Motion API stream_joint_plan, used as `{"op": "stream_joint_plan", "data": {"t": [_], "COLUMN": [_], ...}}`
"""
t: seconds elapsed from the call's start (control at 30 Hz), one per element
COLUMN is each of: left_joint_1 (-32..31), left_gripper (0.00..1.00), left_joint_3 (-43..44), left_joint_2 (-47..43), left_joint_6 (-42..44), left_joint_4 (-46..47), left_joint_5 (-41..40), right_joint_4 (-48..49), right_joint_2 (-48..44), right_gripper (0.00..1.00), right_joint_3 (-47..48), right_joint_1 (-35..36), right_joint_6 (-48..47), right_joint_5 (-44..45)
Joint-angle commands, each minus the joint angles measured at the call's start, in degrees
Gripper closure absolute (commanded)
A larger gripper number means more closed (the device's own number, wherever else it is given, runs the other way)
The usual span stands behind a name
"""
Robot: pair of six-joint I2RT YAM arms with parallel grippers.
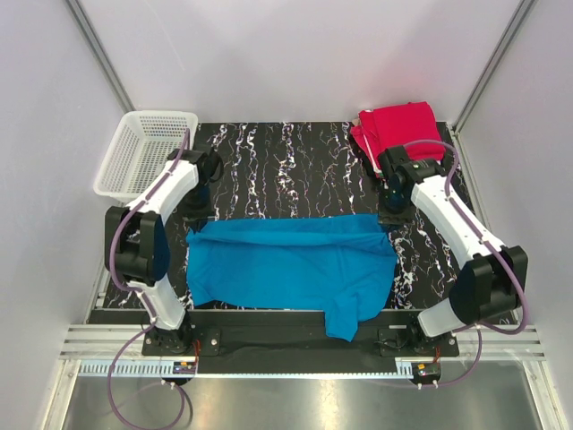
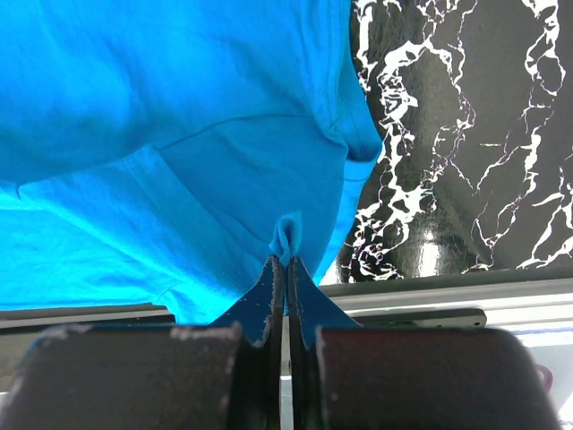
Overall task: Fold and stack the t-shirts
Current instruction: Fold the tshirt
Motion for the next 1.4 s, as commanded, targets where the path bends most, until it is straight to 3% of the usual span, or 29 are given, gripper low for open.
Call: {"op": "stream_joint_plan", "data": {"t": [0.0,0.7,1.37], "left_joint_1": [0.00,0.00,0.52], "left_gripper": [1.00,1.00,1.00], "left_joint_3": [3.69,31.10,40.17], "left_joint_2": [1.14,14.67,19.33], "left_joint_6": [0.21,-1.19,-1.81], "left_joint_4": [0.07,-2.57,0.42], "left_joint_5": [-2.02,-9.31,-11.52], "right_joint_4": [1.59,3.34,2.20], "right_joint_2": [1.73,23.52,34.79], "right_gripper": [1.00,1.00,1.00], "right_joint_3": [4.39,37.43,55.99], "right_joint_1": [0.58,-0.29,-3.90], "right_joint_6": [-0.30,-4.87,-3.20], "right_joint_5": [1.81,13.59,11.84]}}
